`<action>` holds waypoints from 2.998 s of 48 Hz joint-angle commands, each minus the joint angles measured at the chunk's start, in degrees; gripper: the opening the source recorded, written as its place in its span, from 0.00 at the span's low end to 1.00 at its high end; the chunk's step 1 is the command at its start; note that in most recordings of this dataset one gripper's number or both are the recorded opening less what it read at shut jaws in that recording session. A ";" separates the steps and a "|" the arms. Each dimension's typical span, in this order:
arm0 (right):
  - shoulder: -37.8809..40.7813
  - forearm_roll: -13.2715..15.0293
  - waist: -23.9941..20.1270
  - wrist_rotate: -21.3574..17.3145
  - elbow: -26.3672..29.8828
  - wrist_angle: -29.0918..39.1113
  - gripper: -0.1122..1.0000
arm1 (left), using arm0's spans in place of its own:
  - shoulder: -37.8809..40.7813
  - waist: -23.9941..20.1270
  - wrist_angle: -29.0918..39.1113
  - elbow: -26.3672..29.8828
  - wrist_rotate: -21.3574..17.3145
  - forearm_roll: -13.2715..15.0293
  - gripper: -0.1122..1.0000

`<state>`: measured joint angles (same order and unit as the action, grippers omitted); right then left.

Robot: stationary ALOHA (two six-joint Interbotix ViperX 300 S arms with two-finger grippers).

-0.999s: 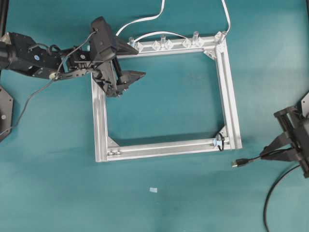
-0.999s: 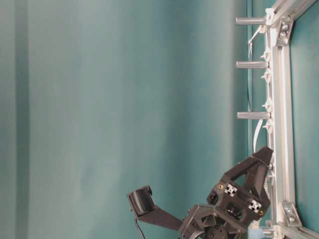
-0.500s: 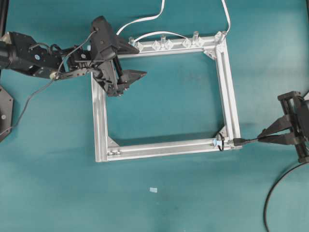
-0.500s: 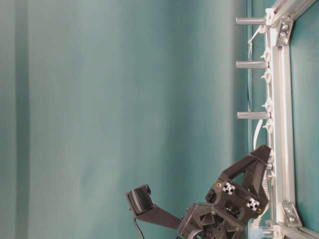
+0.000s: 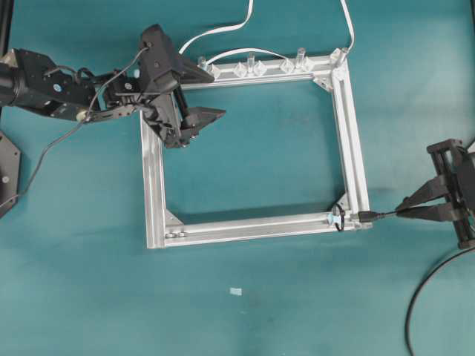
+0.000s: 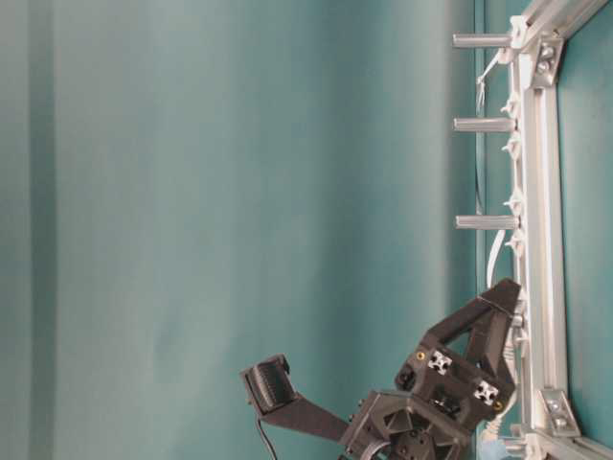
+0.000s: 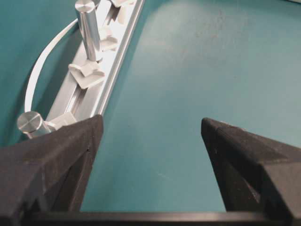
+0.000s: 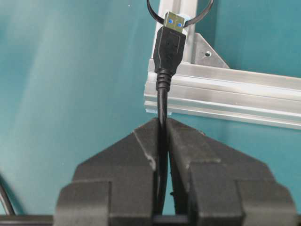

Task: Insert the wire through the string loop located on the right side.
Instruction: 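Push the USB plug leftward through the black zip-tie loop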

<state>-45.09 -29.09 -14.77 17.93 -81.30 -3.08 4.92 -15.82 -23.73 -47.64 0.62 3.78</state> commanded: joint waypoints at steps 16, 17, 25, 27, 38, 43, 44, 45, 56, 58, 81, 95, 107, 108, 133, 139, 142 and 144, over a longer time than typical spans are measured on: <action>0.26 0.18 0.09 0.09 0.62 -0.18 0.16 | -1.41 0.00 -0.26 1.05 0.44 -0.09 0.86; 0.18 0.18 0.09 0.09 0.62 -0.18 0.16 | -1.41 0.00 -0.26 1.05 0.44 -0.09 0.86; 0.26 0.18 0.09 0.09 0.62 -0.18 0.16 | -1.41 0.09 -0.26 1.05 0.44 -0.09 0.86; 0.18 0.18 0.09 0.09 0.62 -0.18 0.16 | -1.41 0.00 -0.26 1.05 0.44 -0.09 0.86; 0.18 0.18 0.09 0.09 0.70 -0.09 0.16 | -1.32 0.00 -0.26 1.05 0.44 -0.09 0.86; 0.26 0.18 0.09 0.09 0.70 0.00 0.16 | -1.32 0.00 -0.26 1.05 0.44 0.00 0.86; 0.26 0.18 0.09 0.09 0.70 0.00 0.16 | -1.32 0.00 -0.26 1.05 0.44 -0.09 0.86; 0.18 0.18 0.09 0.09 0.70 0.00 0.16 | -1.32 0.00 -0.26 1.05 0.44 -0.09 0.86; 0.53 0.18 0.00 0.09 1.05 0.00 0.16 | -1.32 0.00 -0.26 1.23 0.44 -0.09 0.86; 0.62 0.18 0.09 0.09 1.14 0.00 0.16 | -1.41 0.09 -0.35 1.32 0.44 -0.09 0.86; 6.50 0.35 0.09 0.18 4.83 -1.32 0.16 | -1.32 0.00 -0.26 1.41 0.44 -0.09 0.86; 10.46 0.44 0.09 0.18 6.86 -4.31 0.16 | -1.32 0.00 -0.26 1.32 0.44 -0.09 0.86; 16.08 0.44 0.09 0.18 9.84 -5.71 0.16 | -1.23 0.09 -0.26 1.23 0.44 -0.09 0.86; 16.61 0.44 0.09 0.18 10.11 -5.89 0.16 | -1.32 0.09 -0.26 1.14 0.44 0.00 0.86; 26.46 0.53 0.09 0.18 16.17 -8.17 0.16 | -1.23 0.00 -0.26 0.97 0.35 -0.09 0.86; 26.81 0.44 0.09 0.18 16.52 -8.79 0.16 | -1.32 0.00 -0.26 0.97 0.44 -0.09 0.86; 26.81 0.53 0.09 0.18 16.44 -8.88 0.16 | -1.32 0.09 -0.26 1.05 0.35 -0.09 0.86; 26.89 0.44 0.09 0.18 16.44 -8.88 0.16 | -1.32 0.18 -0.26 1.14 0.44 -0.09 0.86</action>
<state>-17.93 -28.74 -14.77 18.02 -65.83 -11.34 4.92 -15.82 -23.73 -47.37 0.62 3.78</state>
